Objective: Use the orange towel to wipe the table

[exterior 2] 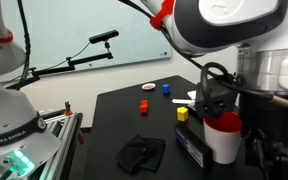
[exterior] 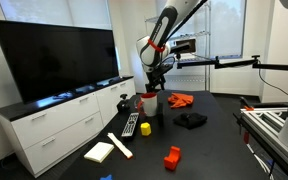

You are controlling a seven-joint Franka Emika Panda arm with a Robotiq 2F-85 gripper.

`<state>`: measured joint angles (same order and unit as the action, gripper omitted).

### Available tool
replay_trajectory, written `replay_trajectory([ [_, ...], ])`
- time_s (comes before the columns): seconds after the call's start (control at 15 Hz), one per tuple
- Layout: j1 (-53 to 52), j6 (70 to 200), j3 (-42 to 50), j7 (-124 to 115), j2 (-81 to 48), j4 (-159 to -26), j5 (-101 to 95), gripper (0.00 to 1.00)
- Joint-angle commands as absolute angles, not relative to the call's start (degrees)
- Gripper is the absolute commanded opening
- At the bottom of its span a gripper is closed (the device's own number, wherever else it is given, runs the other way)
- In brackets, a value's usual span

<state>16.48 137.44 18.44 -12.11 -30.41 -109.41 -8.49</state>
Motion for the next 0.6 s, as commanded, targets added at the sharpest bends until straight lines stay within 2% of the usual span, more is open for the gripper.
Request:
replay_trajectory([
  [0.0, 17.2, 142.31, 18.87, -8.44, -26.84, -115.3, -8.98, 1.0],
  [0.53, 19.32, 147.65, 20.37, -6.27, -25.42, -121.49, -7.28, 1.0],
])
